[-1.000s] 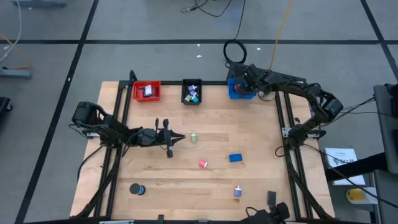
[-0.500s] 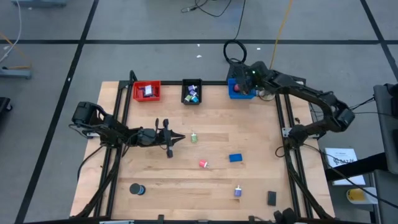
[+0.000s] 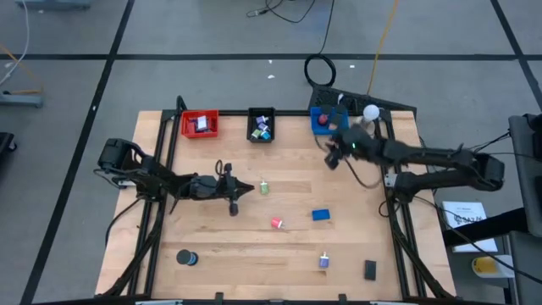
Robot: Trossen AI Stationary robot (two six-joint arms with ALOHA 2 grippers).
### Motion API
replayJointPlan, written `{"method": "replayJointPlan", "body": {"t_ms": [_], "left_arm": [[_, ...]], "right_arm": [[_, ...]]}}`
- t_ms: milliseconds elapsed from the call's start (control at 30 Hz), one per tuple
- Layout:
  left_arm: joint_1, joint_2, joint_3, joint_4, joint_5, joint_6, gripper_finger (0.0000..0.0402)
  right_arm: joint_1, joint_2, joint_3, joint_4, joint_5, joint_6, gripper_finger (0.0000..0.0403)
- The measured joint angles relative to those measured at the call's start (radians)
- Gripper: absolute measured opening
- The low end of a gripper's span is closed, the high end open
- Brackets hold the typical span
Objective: Pick & Place Office items
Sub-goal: Put the green charger adapter head into the black bin
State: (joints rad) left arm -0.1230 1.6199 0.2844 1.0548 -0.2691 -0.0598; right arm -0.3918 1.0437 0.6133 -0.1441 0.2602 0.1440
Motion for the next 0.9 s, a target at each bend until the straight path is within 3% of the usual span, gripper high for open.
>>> {"method": "replayJointPlan", "body": {"t_ms": [233,500,733,900], "left_arm": [[-0.028,0.0,0.128,-0.226,-0.014,0.049,0.0031],[-0.167,0.0,0.183,-0.253,-0.19,0.006,0.0031],[-0.279,0.061,0.341,-0.526,-0.434,-0.174,0.0035],[-0.281,0.186,0.465,-0.644,-0.539,-0.29,0.008]], "right_arm": [[0.155,-0.067,-0.225,0.387,0.001,-0.015,0.0011],[0.25,-0.075,-0.387,0.762,0.004,-0.029,0.001],[0.271,-0.074,-0.437,0.835,0.003,-0.036,0.0003],[0.268,-0.076,-0.437,0.855,0.004,-0.119,0.0002]]}}
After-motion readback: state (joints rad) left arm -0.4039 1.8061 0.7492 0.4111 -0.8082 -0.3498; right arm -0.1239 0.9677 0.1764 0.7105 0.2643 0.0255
